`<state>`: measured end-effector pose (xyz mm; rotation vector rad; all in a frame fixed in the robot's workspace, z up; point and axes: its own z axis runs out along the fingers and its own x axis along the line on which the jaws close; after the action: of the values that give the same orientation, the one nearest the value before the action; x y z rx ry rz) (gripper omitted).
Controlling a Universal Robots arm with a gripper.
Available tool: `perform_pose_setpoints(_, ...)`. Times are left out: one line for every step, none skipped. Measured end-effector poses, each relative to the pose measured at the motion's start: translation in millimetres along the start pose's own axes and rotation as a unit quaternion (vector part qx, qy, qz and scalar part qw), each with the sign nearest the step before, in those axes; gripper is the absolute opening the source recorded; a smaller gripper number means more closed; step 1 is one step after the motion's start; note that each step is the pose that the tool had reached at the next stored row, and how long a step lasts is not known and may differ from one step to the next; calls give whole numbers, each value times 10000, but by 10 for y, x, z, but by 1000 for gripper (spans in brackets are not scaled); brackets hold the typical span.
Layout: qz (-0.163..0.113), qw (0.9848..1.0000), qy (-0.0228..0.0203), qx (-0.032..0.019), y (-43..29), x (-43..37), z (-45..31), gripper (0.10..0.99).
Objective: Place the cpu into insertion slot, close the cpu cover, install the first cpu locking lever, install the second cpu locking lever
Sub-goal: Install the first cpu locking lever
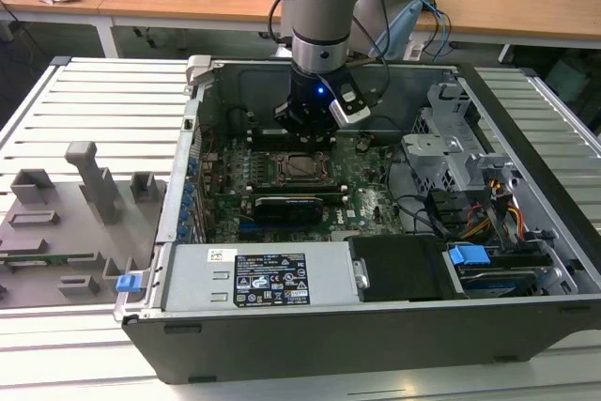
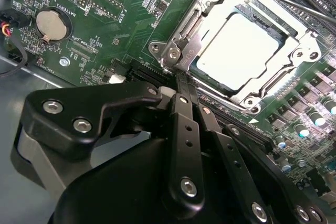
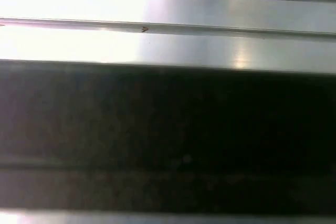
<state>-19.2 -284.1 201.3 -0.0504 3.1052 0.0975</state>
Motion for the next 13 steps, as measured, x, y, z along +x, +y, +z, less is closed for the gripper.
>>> perform_pose_setpoints(-1,10000,-1,-1,0,-1,-1,106)
perform_pose_setpoints(-1,10000,-1,-1,1,-1,-5,106)
perform_pose_setpoints(-1,10000,-1,-1,1,-1,-15,106)
perform_pose_setpoints(-1,10000,-1,-2,2,-2,-27,106)
perform_pose_setpoints(-1,10000,0,0,3,-2,-44,106)
perform_pose_setpoints(-1,10000,0,-1,4,-3,-68,106)
perform_pose_setpoints(-1,10000,0,0,6,-4,-90,106)
perform_pose_setpoints(-1,10000,0,-1,7,-4,-105,106)
perform_pose_setpoints(-2,10000,-1,-1,5,-5,-105,106)
perform_pose_setpoints(-2,10000,0,-1,-1,-5,-106,106)
perform_pose_setpoints(-1,10000,0,0,-12,-4,-106,106)
perform_pose_setpoints(-1,10000,0,0,-16,-4,-106,106)
perform_pose_setpoints(-1,10000,0,-1,-20,-3,-107,106)
